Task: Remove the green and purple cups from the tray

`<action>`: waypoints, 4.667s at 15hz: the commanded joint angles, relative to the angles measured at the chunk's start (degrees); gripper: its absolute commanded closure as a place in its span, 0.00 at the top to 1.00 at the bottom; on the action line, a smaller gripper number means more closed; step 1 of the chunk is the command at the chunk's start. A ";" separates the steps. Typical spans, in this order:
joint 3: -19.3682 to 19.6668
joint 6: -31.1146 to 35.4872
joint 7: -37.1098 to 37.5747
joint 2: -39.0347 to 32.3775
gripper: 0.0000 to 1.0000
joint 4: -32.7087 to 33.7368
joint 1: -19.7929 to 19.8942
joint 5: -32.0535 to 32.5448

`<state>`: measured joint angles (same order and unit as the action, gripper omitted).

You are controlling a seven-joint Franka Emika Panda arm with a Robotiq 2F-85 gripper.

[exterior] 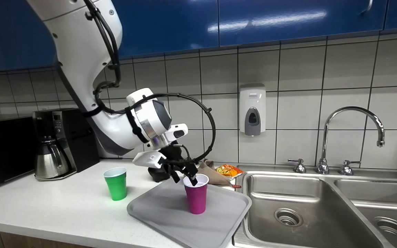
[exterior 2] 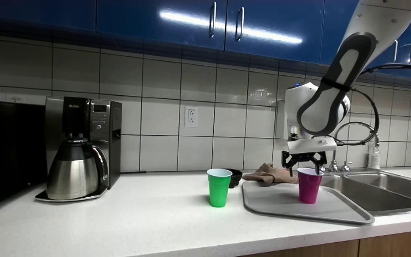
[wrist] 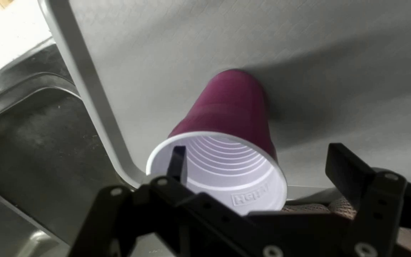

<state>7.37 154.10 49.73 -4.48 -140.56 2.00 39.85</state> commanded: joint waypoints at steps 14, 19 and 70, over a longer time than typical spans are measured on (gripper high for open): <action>2.32 2.29 -3.18 -5.14 0.56 3.79 -0.62 -11.10; 2.17 2.44 -3.64 -5.12 0.18 3.72 -0.48 -12.63; -11.61 -10.87 -12.96 6.48 0.00 1.78 -9.37 -31.62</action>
<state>-3.45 146.37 40.92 -2.17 -136.99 -7.98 11.65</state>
